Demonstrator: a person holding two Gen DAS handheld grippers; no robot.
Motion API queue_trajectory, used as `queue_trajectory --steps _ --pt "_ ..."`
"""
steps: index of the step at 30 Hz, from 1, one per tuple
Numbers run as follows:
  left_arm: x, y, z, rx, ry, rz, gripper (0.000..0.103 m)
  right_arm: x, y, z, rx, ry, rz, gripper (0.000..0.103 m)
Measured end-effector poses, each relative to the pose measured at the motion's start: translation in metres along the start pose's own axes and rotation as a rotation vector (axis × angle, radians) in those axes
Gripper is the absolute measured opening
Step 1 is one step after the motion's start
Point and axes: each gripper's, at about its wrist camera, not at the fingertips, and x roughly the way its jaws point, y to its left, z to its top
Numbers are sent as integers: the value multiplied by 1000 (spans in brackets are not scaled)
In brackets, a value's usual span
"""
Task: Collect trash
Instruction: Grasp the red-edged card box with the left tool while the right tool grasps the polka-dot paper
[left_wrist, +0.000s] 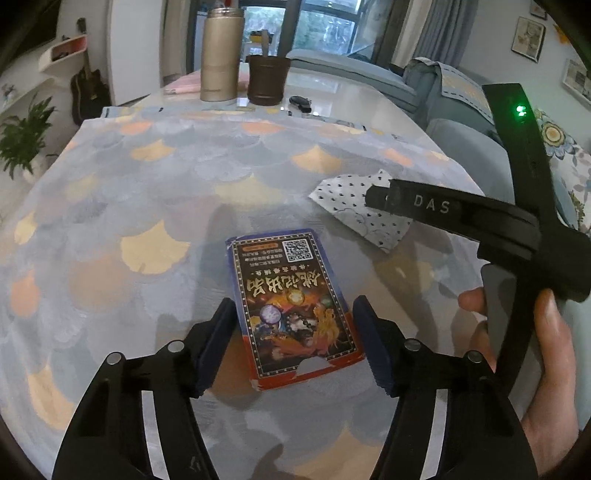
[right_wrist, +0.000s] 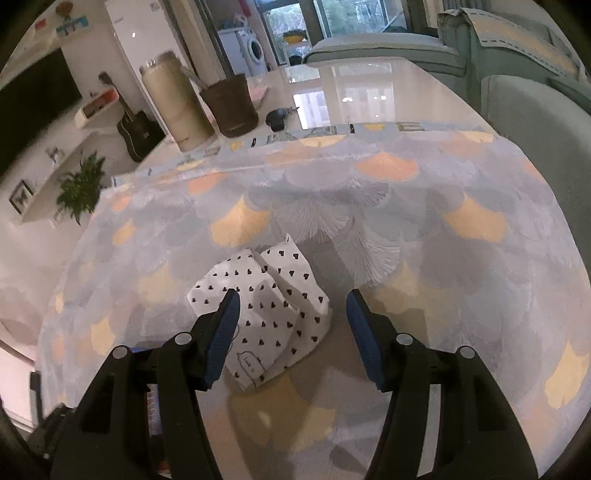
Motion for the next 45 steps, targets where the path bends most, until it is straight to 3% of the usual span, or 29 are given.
queue_trajectory --steps 5,7,13,17,24,31,32,33,35,36,38,39,41,42,43,44,45 --pt "-4 21 3 7 25 -17 62 2 16 -3 -86 20 -7 55" --pt "-4 25 4 9 28 -10 63 3 25 -7 -135 32 -6 26" --pt "-4 23 2 14 8 16 65 -7 39 -16 -212 1 -20 11" --pt "-1 20 0 23 -5 45 67 -15 37 -21 -213 -15 -19 8" --pt "-4 20 -1 26 -32 55 60 -33 22 -23 -180 -39 -33 6" --pt "-23 12 -1 -1 -112 -47 58 -78 -12 -21 -109 -99 -43 6" --pt "-26 9 0 -1 -128 -54 43 -84 -17 -21 -100 -110 -48 6" --pt "-32 4 2 9 -148 -59 0 -91 -23 -21 -91 -119 -53 6" --pt "-37 0 7 -15 -135 -171 0 -108 -36 -21 -64 -144 -64 6" --pt "-40 -8 10 -7 -136 -188 0 -118 -45 -21 -46 -157 -65 6" --pt "-42 -18 11 28 -135 -135 0 -133 -59 -22 -27 -173 -74 6" --pt "-42 -20 9 40 -124 -148 2 -139 -65 -23 -25 -177 -81 6" --pt "-41 -21 6 62 -106 -148 36 -148 -79 -27 -3 -180 -94 6" --pt "-41 -20 5 71 -106 -128 75 -151 -87 -29 17 -179 -83 6" --pt "-41 -20 4 77 -112 -126 88 -154 -94 -31 33 -180 -78 6" --pt "-38 -20 4 87 -104 -141 88 -156 -98 -33 40 -181 -81 6" --pt "-28 -23 5 103 -45 -166 88 -158 -102 -35 42 -181 -85 6"
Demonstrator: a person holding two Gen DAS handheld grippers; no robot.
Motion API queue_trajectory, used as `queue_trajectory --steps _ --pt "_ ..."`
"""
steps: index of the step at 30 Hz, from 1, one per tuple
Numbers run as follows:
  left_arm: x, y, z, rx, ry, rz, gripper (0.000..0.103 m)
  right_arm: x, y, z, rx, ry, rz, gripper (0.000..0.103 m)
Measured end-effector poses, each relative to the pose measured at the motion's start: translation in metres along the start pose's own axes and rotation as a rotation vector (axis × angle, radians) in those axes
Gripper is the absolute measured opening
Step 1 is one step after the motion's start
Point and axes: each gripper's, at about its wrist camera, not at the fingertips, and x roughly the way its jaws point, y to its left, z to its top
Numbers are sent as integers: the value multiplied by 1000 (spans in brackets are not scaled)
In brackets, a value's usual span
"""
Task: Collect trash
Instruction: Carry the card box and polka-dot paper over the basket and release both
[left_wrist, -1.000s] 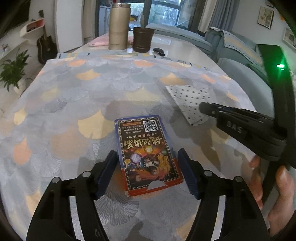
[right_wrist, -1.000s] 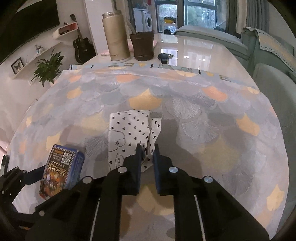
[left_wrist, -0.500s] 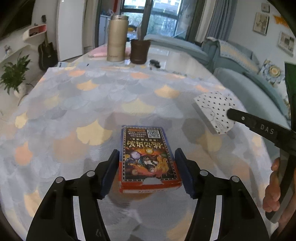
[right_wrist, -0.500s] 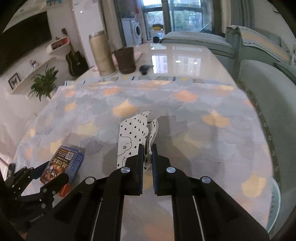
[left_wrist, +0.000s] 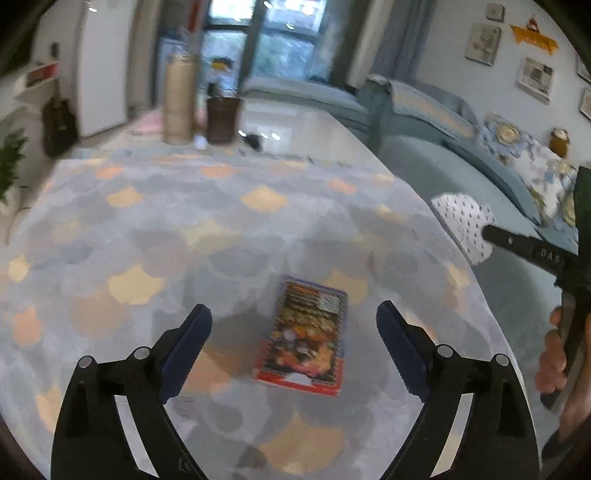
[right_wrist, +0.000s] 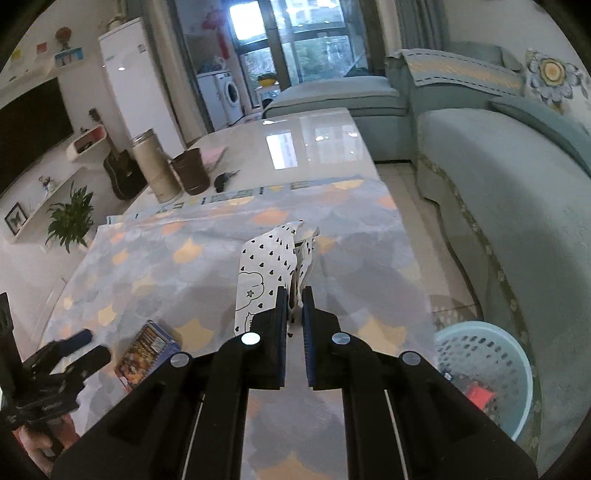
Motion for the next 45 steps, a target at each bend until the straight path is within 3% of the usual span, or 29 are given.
queue_trajectory --steps 6,9,10,12,19,23,28,33,36,45 --pt "39 -13 -9 80 130 89 87 -13 -17 -6 12 -4 -9 6" --pt "50 -22 -10 128 144 172 75 -21 -30 -9 27 -11 -14 6" --pt "51 -25 -10 143 143 188 64 -24 -35 -10 32 -14 -17 6" --pt "50 -30 -7 158 141 189 59 -30 -45 -12 43 -20 -23 6" --pt "26 -67 4 139 15 73 57 -57 -82 -13 106 -72 -42 6" --pt "12 -114 18 184 -67 2 57 -78 -109 -13 155 -113 -63 6" --pt "8 -180 31 251 -114 -97 57 -95 -157 -17 248 -133 -104 6" --pt "18 -242 35 297 -118 -201 58 -97 -196 -24 328 -106 -156 6" --pt "39 -277 29 321 -93 -259 58 -86 -221 -33 385 -39 -154 6" --pt "101 -318 -2 344 42 -316 58 -32 -259 -64 510 182 -223 7"
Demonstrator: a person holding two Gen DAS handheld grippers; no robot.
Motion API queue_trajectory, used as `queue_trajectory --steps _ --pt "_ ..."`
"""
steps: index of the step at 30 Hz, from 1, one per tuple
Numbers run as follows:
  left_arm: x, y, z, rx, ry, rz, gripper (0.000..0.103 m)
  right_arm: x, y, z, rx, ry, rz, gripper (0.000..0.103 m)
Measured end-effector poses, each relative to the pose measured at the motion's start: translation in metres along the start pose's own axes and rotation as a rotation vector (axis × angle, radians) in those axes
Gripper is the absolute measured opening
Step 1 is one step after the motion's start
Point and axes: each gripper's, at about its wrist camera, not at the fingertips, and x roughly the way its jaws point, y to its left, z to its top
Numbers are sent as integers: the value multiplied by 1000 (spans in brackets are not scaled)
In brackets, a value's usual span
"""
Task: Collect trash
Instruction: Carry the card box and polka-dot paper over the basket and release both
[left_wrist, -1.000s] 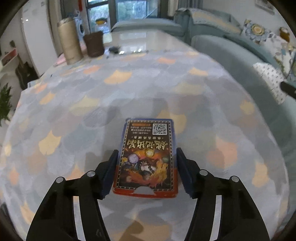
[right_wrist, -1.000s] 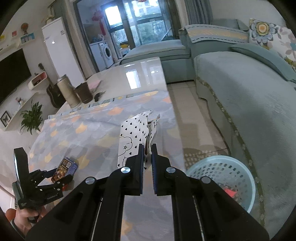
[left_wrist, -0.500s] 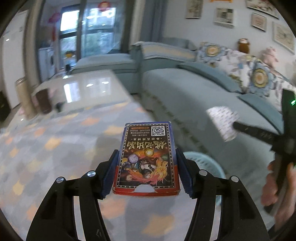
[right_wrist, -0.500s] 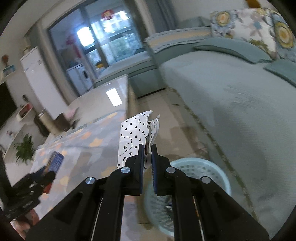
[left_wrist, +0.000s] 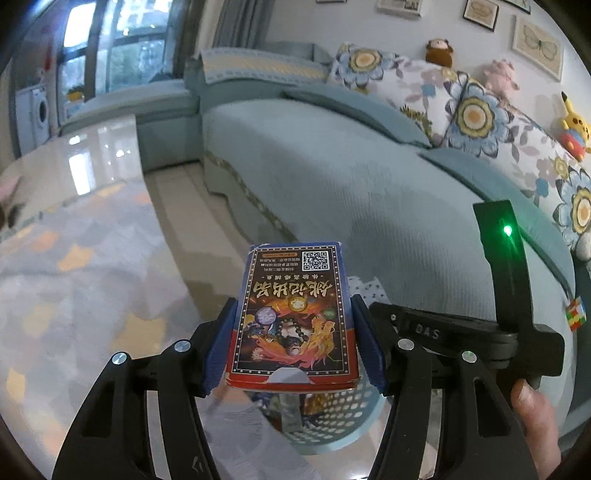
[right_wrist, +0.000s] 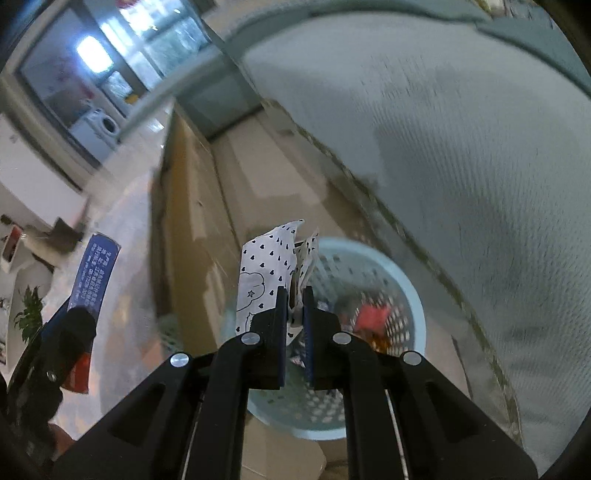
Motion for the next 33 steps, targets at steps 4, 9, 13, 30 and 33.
queue_trajectory --steps 4,9,13,30,33 --pt "6 3 1 2 1 15 70 13 -8 3 60 39 -4 17" --pt "-3 6 3 8 -22 34 76 14 -17 3 90 42 -19 38" --pt "-20 13 0 0 -48 19 76 0 -18 0 88 14 -12 38" --pt "-180 35 -15 23 -276 68 88 -154 86 -64 -123 -351 -62 64" --pt "-196 40 -30 9 -307 85 88 -166 90 -93 -135 -393 -104 65"
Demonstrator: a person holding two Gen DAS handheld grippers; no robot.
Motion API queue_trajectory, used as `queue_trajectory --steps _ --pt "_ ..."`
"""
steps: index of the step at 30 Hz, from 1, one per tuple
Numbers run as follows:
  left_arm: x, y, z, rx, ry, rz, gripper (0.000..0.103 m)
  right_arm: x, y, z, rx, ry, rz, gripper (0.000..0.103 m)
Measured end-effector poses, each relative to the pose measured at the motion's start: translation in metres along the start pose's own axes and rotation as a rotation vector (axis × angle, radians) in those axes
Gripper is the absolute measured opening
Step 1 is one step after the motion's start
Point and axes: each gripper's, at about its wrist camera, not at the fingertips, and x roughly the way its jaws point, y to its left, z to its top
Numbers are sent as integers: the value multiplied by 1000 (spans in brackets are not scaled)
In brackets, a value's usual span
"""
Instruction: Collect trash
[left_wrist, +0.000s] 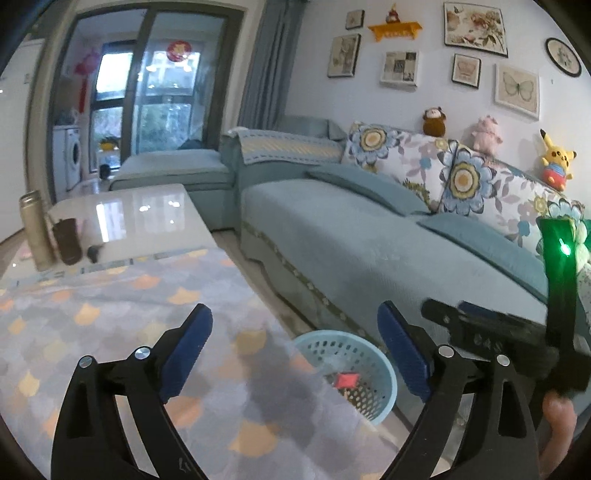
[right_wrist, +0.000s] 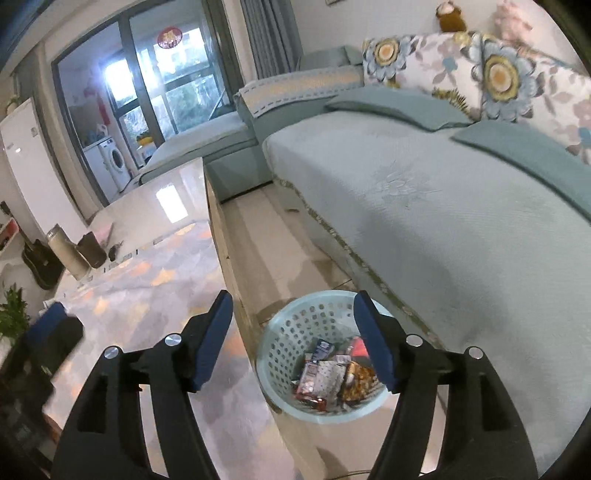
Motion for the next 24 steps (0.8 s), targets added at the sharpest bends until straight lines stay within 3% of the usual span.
queue_trajectory --steps 4,10,11,13,15,18,24 --pt "-11 8 -17 -4 -35 56 88 -21 10 -27 -32 -80 -67 69" --pt "-17 24 -45 24 -82 162 88 -31 27 -50 -111 -228 -97 73" --pt "-15 26 -48 34 -91 181 88 -32 29 -53 -117 -243 -101 78" --pt "-11 30 -52 42 -101 197 88 -28 29 -58 -96 -252 -118 88" --pt "-6 33 -54 48 -110 210 88 -23 25 -61 -60 -247 -107 88" --pt "1 40 -60 43 -124 239 88 -14 27 -64 -76 -261 -173 88" --pt "5 48 -67 42 -139 265 88 1 29 -69 -99 -248 -206 88"
